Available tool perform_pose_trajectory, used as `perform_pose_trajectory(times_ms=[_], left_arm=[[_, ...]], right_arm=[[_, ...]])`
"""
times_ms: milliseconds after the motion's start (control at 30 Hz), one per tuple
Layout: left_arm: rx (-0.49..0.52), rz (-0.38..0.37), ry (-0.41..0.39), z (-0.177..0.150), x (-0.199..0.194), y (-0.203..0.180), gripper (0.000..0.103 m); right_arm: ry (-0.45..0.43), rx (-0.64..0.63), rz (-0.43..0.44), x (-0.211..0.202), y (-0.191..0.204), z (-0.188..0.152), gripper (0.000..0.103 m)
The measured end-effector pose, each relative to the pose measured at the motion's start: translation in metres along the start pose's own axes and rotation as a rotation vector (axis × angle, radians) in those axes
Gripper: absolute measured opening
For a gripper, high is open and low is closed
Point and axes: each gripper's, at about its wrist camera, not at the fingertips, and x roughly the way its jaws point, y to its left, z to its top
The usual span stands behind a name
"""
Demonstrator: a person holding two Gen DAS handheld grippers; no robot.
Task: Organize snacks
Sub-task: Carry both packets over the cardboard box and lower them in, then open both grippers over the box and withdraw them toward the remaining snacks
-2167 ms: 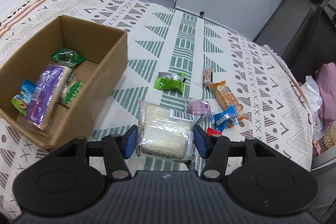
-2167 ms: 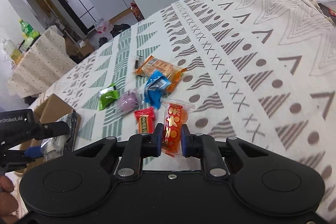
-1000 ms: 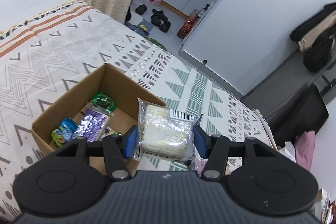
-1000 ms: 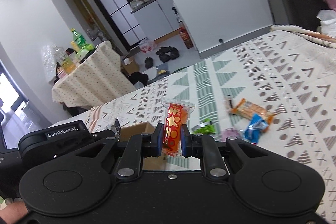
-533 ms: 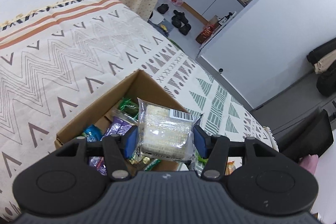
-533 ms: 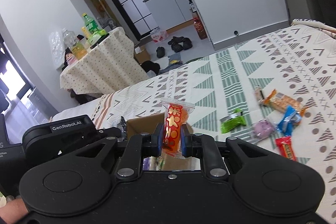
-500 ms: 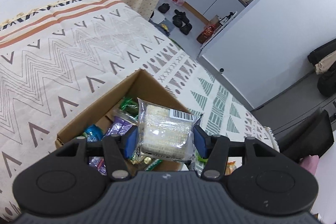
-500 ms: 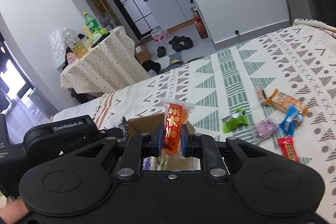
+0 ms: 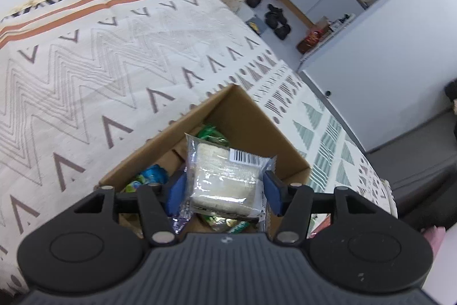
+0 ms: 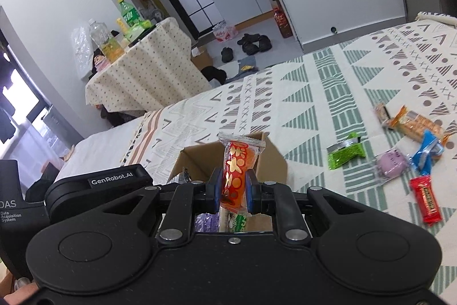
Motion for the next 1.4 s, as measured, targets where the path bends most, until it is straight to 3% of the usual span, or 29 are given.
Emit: perform_pose_trajectory(times_ms=[267,367,400,500,833,1133,1400], left_arm=[[-0.028,0.013,-0.048,0.003,-0.009,0.002,0.066],[-0.026,0.023,-0.044,0.003,-0.008,0.0,0.069],[-0.019,0.027,-0.042,0.002,-0.008,-0.002,0.073],[0.0,0.033,-0.022,-0.003,-0.005,-0.008,0.083],[0.143,0.027,0.021,-0.032,0.0,-0.041,0.092],[0.284,0.006,0.06,-0.063,0.001,-0.074,0.094],[0.371,0.005,0.073,-0.088,0.0,-0.098,0.094]], right_arm=[[0.034,-0.004,0.025,0.015,0.006,-0.002,0.017],[0.051,-0.002,0.048,0.015,0.009,-0.001,0.026],[0.051,-0.005,0.055,0.014,0.01,-0.001,0.033],[0.043,-0.013,0.04,0.006,0.007,-0.002,0.038],[0.038,0.042,-0.063,-0.028,-0.045,-0.003,0.042],[0.021,0.063,-0.134,-0.06,-0.087,-0.003,0.048],[-0.007,0.085,-0.175,-0.086,-0.119,0.002,0.061]])
